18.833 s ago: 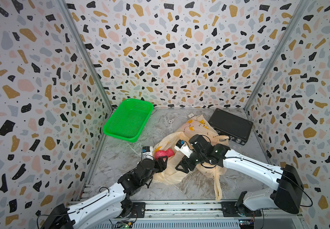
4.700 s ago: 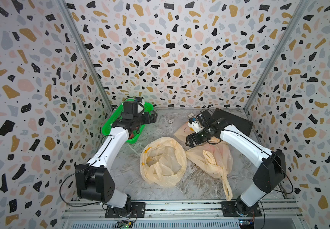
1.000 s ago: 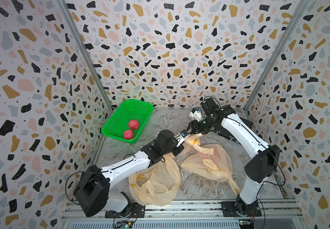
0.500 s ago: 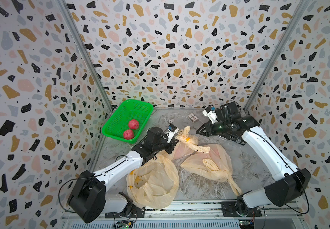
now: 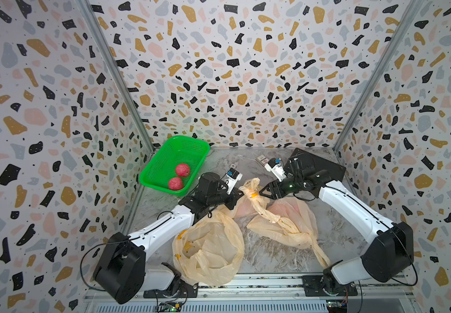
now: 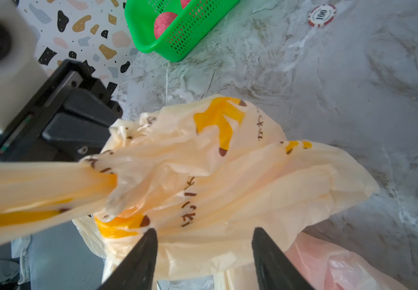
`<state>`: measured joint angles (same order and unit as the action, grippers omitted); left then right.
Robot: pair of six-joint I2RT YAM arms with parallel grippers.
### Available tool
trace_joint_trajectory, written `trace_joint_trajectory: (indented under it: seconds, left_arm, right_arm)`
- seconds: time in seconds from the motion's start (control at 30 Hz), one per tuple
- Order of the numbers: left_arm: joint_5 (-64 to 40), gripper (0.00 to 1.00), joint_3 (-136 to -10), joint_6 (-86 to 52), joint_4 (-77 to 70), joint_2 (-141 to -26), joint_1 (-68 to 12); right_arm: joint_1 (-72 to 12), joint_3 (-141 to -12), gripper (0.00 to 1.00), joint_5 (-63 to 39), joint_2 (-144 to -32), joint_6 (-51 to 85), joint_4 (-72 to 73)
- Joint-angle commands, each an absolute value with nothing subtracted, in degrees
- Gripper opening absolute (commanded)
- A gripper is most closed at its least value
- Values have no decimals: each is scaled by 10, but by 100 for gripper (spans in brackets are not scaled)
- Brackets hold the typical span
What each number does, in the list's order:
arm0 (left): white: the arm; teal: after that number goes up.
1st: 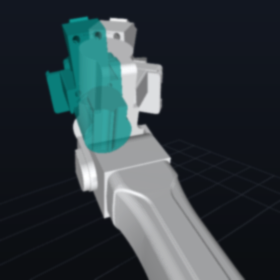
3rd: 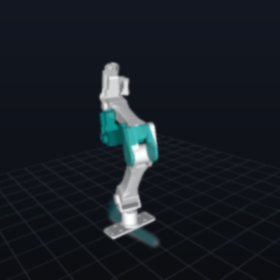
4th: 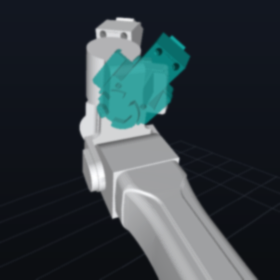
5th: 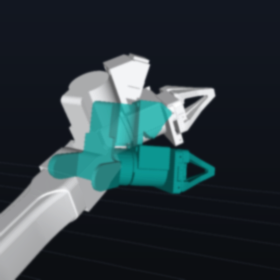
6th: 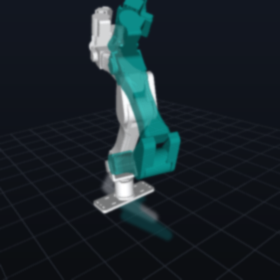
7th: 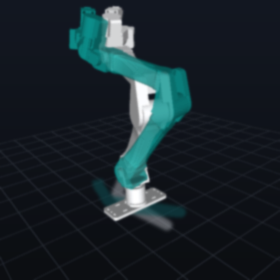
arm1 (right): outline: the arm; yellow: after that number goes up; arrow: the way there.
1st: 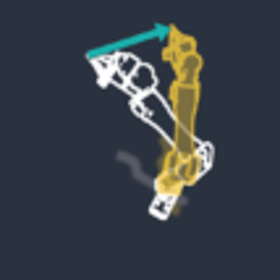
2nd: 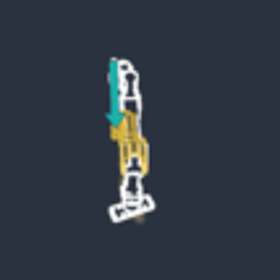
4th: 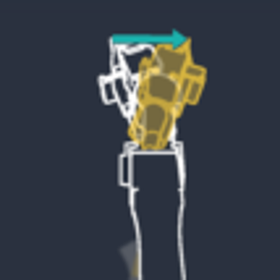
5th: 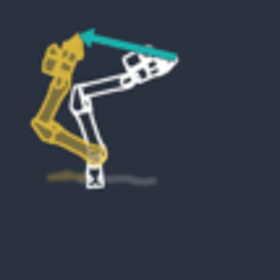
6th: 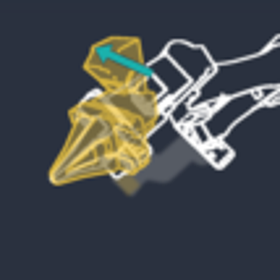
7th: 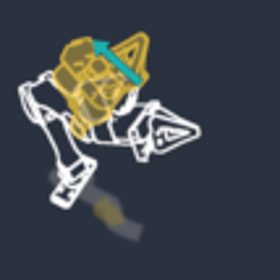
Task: Untie the knot of a plastic bag & take out the apple
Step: Move the plastic bag to the center of the board.
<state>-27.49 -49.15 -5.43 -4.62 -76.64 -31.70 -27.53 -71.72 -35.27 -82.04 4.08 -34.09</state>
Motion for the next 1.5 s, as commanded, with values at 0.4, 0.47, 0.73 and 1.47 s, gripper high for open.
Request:
trace_joint_trajectory:
  seconds: [0.4,0.47,0.73,1.47]
  left_arm:
    - [-348,0,-539,-64,-40,-785,-292]
    - [-352,0,-540,-65,-38,-786,-292]
    - [-368,0,-547,-67,-29,-794,-292]
    - [-372,0,-410,-287,-276,-813,-152]
  right_arm:
    - [-301,-640,61,-248,-728,-46,-294]
    - [-309,-643,63,-241,-743,-55,-280]
    - [-350,-698,61,-216,-792,-67,-253]
    - [-207,-630,0,-297,-819,151,-249]
